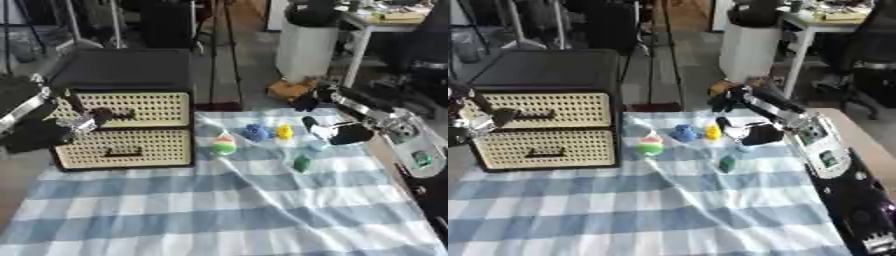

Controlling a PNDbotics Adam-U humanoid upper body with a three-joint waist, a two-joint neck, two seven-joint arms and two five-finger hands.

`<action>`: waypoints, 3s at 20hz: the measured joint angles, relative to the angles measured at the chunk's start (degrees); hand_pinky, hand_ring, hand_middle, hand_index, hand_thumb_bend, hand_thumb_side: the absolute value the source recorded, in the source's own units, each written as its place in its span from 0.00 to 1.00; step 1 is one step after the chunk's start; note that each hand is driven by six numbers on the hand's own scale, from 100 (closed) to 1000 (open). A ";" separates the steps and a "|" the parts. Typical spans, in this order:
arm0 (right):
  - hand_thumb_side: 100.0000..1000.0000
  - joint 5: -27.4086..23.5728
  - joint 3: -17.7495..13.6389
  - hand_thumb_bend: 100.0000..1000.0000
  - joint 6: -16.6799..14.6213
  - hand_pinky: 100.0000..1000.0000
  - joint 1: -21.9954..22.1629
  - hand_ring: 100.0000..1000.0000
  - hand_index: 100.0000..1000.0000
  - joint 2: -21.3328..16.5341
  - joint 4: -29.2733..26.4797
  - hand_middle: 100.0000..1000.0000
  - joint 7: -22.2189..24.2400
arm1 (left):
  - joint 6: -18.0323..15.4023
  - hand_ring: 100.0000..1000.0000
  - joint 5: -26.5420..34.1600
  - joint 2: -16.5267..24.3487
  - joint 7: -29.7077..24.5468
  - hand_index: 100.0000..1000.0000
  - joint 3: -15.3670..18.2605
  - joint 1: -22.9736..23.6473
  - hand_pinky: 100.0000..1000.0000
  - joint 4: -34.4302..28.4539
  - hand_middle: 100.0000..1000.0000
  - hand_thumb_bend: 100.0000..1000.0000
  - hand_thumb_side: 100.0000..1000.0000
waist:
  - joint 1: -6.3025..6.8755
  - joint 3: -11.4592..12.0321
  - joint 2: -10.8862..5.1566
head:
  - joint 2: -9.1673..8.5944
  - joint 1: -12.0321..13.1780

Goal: Pick up objects from table and place into drawer.

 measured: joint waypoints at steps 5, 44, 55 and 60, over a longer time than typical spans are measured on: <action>0.33 -0.19 0.12 0.00 -0.05 0.68 -0.18 0.70 0.81 0.38 -0.19 0.64 0.29 | -0.32 0.00 -1.52 -2.44 0.84 0.66 -0.63 -3.51 0.02 10.41 0.00 0.45 1.00 | -0.05 -0.77 0.36 | 0.20 0.46; 0.34 -0.81 0.68 0.00 -0.05 0.68 -0.95 0.71 0.81 1.39 -0.53 0.63 1.47 | -1.50 0.00 -7.11 -7.06 10.85 0.74 -1.85 -6.56 0.05 20.30 0.00 0.47 1.00 | -0.01 -3.18 1.34 | 0.36 1.31; 0.36 -0.88 0.68 0.00 0.03 0.68 -1.76 0.71 0.81 1.47 -0.58 0.63 1.78 | -1.15 0.00 -8.60 -7.99 11.17 0.76 -1.82 -6.95 0.06 22.11 0.00 0.47 1.00 | 0.35 -4.32 3.12 | -0.12 1.32; 0.36 -0.94 0.68 0.00 0.14 0.68 -1.92 0.70 0.81 1.50 -0.62 0.63 1.88 | -0.81 0.00 -10.36 -7.99 11.43 0.77 -1.61 -6.98 0.06 22.77 0.00 0.48 1.00 | 0.51 -4.34 3.15 | -0.14 1.32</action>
